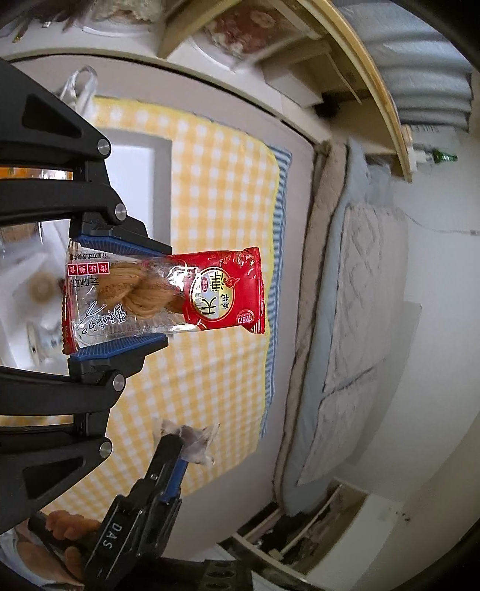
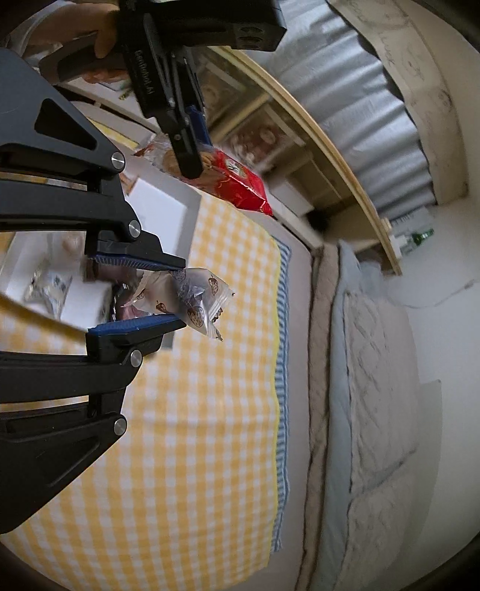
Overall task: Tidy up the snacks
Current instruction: 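Lift the red-labelled bag with the left tool and carry it over the tray, then lower the red-labelled bag into the tray and open the left tool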
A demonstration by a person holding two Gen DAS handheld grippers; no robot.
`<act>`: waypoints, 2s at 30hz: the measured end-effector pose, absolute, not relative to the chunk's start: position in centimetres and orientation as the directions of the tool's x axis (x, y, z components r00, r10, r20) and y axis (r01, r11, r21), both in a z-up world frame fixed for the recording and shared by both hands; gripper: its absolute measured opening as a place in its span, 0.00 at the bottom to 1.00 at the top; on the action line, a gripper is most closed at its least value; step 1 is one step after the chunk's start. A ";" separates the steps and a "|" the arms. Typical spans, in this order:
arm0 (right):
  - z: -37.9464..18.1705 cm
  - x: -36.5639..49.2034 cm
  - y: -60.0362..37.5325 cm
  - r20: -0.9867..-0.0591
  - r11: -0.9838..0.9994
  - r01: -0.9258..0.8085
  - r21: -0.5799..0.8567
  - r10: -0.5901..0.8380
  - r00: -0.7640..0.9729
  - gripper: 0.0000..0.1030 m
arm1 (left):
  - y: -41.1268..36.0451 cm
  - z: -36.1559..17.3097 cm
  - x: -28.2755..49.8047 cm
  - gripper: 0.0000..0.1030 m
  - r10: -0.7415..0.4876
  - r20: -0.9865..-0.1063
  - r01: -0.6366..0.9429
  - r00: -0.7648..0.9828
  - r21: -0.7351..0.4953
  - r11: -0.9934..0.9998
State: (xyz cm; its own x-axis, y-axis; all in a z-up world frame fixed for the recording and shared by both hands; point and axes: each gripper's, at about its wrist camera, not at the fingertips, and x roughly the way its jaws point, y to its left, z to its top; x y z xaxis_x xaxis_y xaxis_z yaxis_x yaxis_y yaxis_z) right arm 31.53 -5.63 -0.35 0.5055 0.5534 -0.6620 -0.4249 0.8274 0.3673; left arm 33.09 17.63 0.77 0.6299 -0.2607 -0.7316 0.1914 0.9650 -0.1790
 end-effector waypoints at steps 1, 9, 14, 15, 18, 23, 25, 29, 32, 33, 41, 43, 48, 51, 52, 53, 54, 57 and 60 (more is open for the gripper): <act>-0.6 31.3 -4.9 -0.663 0.823 -0.432 0.370 0.559 0.497 0.23 | 18.5 0.7 32.7 0.39 -0.254 -0.734 0.182 0.630 -0.178 0.967; -3.3 30.2 -2.0 -0.678 0.802 -0.454 0.388 0.582 0.449 0.23 | 23.5 -3.3 33.5 0.39 -0.199 -0.781 0.088 0.592 -0.182 0.979; -5.2 29.8 -1.1 -0.696 0.798 -0.457 0.393 0.583 0.420 0.23 | 25.6 -5.9 34.7 0.39 -0.171 -0.809 0.022 0.563 -0.192 0.981; -5.5 29.8 -1.0 -0.700 0.800 -0.456 0.391 0.580 0.417 0.23 | 25.5 -6.2 35.2 0.39 -0.165 -0.812 0.014 0.561 -0.190 0.982; -6.6 30.0 -0.9 -0.714 0.804 -0.449 0.390 0.572 0.403 0.23 | 25.7 -7.5 36.3 0.39 -0.169 -0.809 0.003 0.563 -0.203 0.979; -7.8 30.2 -1.2 -0.738 0.815 -0.441 0.376 0.551 0.388 0.23 | 25.4 -10.5 39.2 0.39 -0.161 -0.826 0.020 0.540 -0.178 0.984; -8.3 30.2 -1.4 -0.747 0.817 -0.438 0.375 0.546 0.379 0.23 | 25.3 -11.8 40.3 0.39 -0.147 -0.834 0.032 0.531 -0.154 0.988; -9.5 30.5 -1.7 -0.764 0.815 -0.429 0.390 0.547 0.343 0.23 | 25.5 -14.0 41.9 0.39 -0.124 -0.854 0.035 0.505 -0.123 0.992; -10.6 30.6 -1.7 -0.778 0.811 -0.423 0.404 0.548 0.308 0.23 | 25.8 -15.3 42.3 0.39 -0.100 -0.873 0.021 0.477 -0.103 0.994; -10.9 30.6 -1.7 -0.783 0.811 -0.420 0.407 0.547 0.297 0.23 | 25.8 -15.5 42.4 0.39 -0.096 -0.877 0.016 0.471 -0.100 0.995; -13.2 31.0 -1.0 -0.811 0.816 -0.397 0.420 0.534 0.240 0.23 | 25.6 -17.0 42.8 0.39 -0.097 -0.909 0.028 0.406 -0.093 0.995; -13.5 31.2 -0.6 -0.812 0.816 -0.392 0.425 0.535 0.233 0.23 | 25.5 -17.2 42.9 0.39 -0.104 -0.918 0.036 0.384 -0.097 0.995; -13.9 32.5 1.8 -0.803 0.802 -0.395 0.448 0.555 0.216 0.23 | 25.1 -17.0 42.6 0.39 -0.088 -0.942 0.072 0.324 -0.068 0.995; -13.8 33.3 3.8 -0.795 0.793 -0.406 0.455 0.567 0.217 0.23 | 25.4 -16.3 42.6 0.39 -0.041 -0.941 0.060 0.336 -0.022 0.998; -13.7 33.7 4.8 -0.789 0.788 -0.410 0.459 0.574 0.219 0.23 | 25.4 -16.3 42.5 0.41 -0.025 -0.938 0.061 0.345 -0.004 0.998; -13.6 33.9 5.4 -0.785 0.785 -0.412 0.463 0.579 0.220 0.23 | 25.5 -16.2 42.6 0.41 -0.014 -0.935 0.057 0.355 0.006 0.998; -13.5 34.4 6.3 -0.780 0.780 -0.414 0.469 0.586 0.221 0.23 | 25.5 -16.2 42.6 0.43 -0.028 -0.932 0.056 0.362 -0.008 0.998; -13.1 35.4 8.7 -0.770 0.770 -0.427 0.473 0.598 0.225 0.23 | 25.6 -15.6 42.4 0.45 -0.054 -0.919 0.056 0.391 -0.034 0.998; -12.9 36.3 10.5 -0.756 0.759 -0.443 0.478 0.612 0.232 0.26 | 25.7 -15.0 41.9 0.52 -0.075 -0.906 0.060 0.417 -0.055 0.997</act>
